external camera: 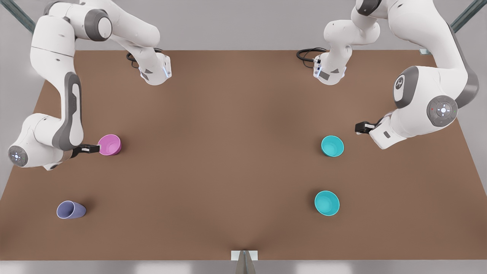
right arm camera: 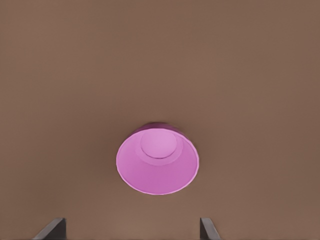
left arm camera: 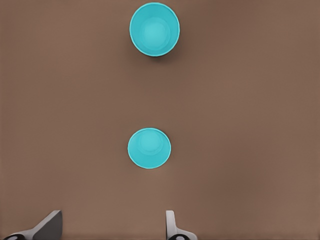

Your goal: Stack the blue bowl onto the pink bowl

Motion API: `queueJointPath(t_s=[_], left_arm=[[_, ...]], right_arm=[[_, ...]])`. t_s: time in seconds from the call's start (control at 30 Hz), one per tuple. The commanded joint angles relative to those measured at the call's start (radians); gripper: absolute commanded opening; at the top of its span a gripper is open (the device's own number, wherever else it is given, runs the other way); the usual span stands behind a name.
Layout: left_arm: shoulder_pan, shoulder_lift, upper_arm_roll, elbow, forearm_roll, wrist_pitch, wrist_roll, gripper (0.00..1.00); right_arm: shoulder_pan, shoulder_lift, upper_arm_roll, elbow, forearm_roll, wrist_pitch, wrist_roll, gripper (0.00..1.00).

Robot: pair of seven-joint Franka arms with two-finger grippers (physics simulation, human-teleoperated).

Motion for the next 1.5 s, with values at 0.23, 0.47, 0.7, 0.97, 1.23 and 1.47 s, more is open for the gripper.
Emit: queueJointPath(t_s=[0.23, 0.47, 0.7, 0.97, 1.23, 1.47], left_arm=[[0.0, 0.002, 0.0, 0.0, 0.001, -0.004, 0.003, 1.0], [0.0, 0.008, 0.0, 0.0, 0.001, -0.004, 0.005, 1.0], [-0.003, 0.008, -0.002, 0.0, 0.001, -0.004, 0.003, 1.0], [-0.003, 0.014, -0.003, 0.0, 0.001, -0.004, 0.003, 1.0], [-0.001, 0.014, -0.016, 0.0, 0.001, -0.008, 0.0, 1.0], [0.0, 0.037, -0.017, -0.001, 0.005, -0.004, -0.046, 1.0]], right_arm=[[-0.091, 0.018, 0.005, -0.214, 0.069, 0.436, -0.172, 1.0], [-0.129, 0.014, 0.005, -0.312, 0.072, 0.456, -0.21, 1.0], [-0.143, 0.05, 0.008, -0.337, 0.074, 0.476, -0.21, 0.56], [-0.142, 0.047, 0.011, -0.274, 0.147, 0.383, -0.248, 0.21], [0.24, 0.025, 0.153, -0.174, 0.538, 0.338, 0.196, 0.21], [0.748, 0.37, 0.15, 0.243, 0.635, 0.772, 0.93, 0.21]])
